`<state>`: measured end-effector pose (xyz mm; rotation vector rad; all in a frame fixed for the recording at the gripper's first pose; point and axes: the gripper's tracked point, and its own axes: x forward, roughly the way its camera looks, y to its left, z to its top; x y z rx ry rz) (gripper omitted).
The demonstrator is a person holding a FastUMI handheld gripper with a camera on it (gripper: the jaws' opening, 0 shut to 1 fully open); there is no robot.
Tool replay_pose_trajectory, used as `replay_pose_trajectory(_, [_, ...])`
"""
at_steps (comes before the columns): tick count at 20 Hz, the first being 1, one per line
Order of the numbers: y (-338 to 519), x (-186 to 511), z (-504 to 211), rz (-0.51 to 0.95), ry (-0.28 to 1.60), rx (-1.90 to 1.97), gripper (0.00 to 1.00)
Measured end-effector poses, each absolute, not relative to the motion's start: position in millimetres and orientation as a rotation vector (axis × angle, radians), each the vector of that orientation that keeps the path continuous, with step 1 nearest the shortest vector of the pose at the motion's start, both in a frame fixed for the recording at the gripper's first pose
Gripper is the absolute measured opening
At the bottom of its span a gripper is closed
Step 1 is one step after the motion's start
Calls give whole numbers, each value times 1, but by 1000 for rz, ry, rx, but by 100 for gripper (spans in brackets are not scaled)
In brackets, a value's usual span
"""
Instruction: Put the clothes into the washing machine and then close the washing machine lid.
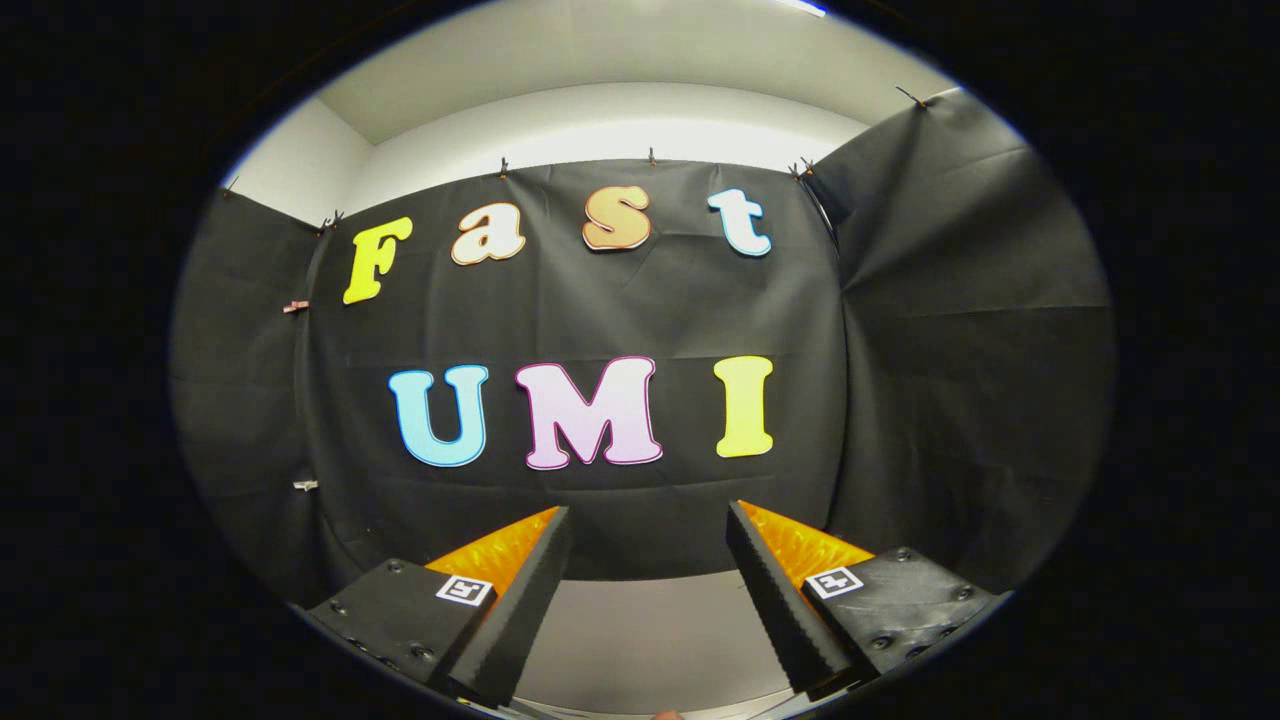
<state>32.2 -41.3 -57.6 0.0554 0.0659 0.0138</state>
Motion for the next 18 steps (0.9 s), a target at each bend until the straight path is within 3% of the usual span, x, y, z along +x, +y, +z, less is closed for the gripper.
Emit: replay_pose_trajectory(18, [-11, 36, -70, 53, 90, 16, 98])
